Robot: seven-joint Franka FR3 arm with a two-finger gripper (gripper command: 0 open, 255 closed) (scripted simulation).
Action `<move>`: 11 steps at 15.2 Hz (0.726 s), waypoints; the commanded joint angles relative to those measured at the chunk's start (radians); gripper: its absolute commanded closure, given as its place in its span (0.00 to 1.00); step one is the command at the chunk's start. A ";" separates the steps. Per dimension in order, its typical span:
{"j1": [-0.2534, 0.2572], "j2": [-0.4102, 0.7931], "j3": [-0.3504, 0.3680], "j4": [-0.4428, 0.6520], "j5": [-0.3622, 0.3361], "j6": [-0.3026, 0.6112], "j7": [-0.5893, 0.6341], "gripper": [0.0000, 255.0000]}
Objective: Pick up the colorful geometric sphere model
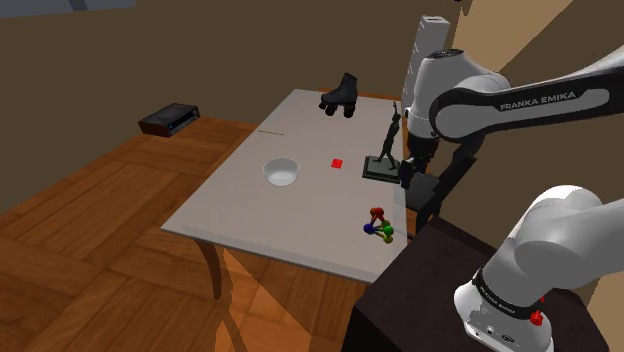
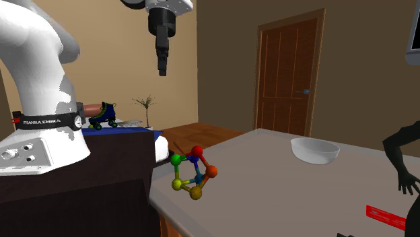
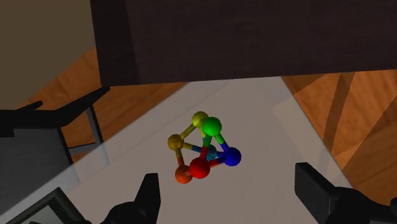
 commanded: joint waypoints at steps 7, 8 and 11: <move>-0.019 0.263 -0.038 -0.115 -0.031 0.381 0.010 0.00; -0.021 0.309 -0.043 -0.120 -0.035 0.432 0.011 0.00; -0.027 0.460 -0.053 -0.124 -0.046 0.586 0.017 0.00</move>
